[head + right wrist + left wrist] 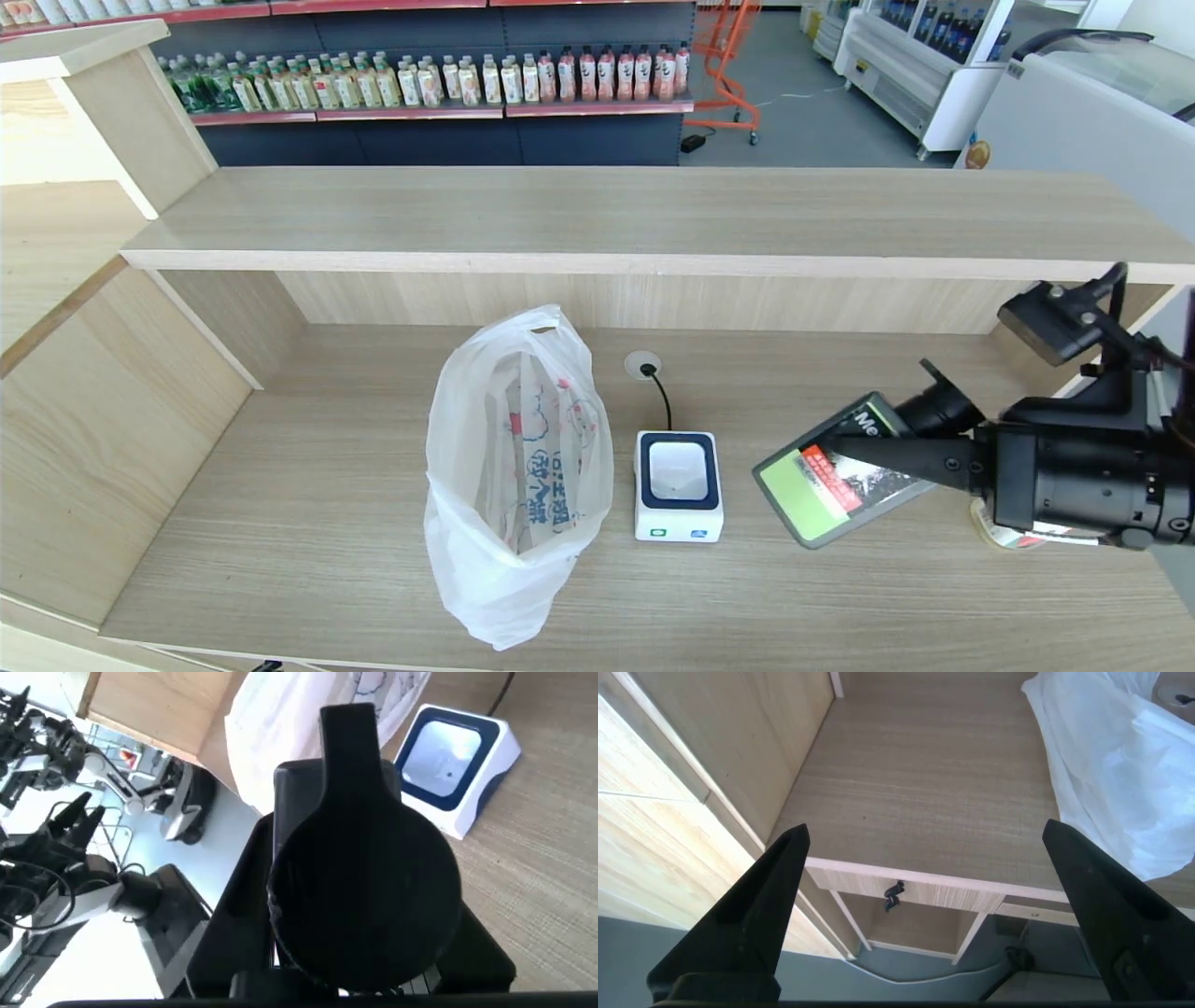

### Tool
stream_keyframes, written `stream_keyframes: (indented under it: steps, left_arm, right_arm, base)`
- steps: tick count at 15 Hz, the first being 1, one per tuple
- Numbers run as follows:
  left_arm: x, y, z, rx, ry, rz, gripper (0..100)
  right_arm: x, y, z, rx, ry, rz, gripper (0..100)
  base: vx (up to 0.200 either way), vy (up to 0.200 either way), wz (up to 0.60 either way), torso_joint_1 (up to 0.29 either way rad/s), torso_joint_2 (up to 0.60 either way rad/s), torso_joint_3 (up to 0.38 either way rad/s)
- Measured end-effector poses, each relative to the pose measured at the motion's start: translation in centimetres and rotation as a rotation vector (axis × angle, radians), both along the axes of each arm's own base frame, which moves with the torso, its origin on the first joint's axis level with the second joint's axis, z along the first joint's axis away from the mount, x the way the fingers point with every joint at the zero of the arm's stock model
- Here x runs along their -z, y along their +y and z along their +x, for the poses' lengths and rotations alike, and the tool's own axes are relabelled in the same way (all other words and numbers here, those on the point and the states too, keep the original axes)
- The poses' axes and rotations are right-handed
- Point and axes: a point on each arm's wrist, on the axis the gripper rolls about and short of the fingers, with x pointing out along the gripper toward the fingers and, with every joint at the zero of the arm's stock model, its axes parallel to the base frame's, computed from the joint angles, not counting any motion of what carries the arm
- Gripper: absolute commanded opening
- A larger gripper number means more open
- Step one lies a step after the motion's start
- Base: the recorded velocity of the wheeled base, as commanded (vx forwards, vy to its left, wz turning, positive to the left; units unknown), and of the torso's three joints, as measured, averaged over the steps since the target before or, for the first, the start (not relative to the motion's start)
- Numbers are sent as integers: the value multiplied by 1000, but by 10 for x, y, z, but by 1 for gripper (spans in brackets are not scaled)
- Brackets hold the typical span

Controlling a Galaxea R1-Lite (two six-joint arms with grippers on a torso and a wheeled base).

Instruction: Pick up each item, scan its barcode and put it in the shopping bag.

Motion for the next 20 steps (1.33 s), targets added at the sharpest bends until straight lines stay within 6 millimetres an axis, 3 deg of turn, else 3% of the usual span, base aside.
stream_keyframes:
  steps: [9,14,20]
  left_arm:
    - [0,0,0,0,0,0,100]
    - [0,0,0,0,0,0,100]
    - [0,0,0,0,0,0,100]
  right_arm:
    - [39,56,92,70,197,-45,0]
    - [68,71,106,98,210,-149,0]
    - [79,79,118,78,197,-178,0]
  base:
    - [0,0,0,0,0,0]
    - [0,0,0,0,0,0]
    - [0,0,0,0,0,0]
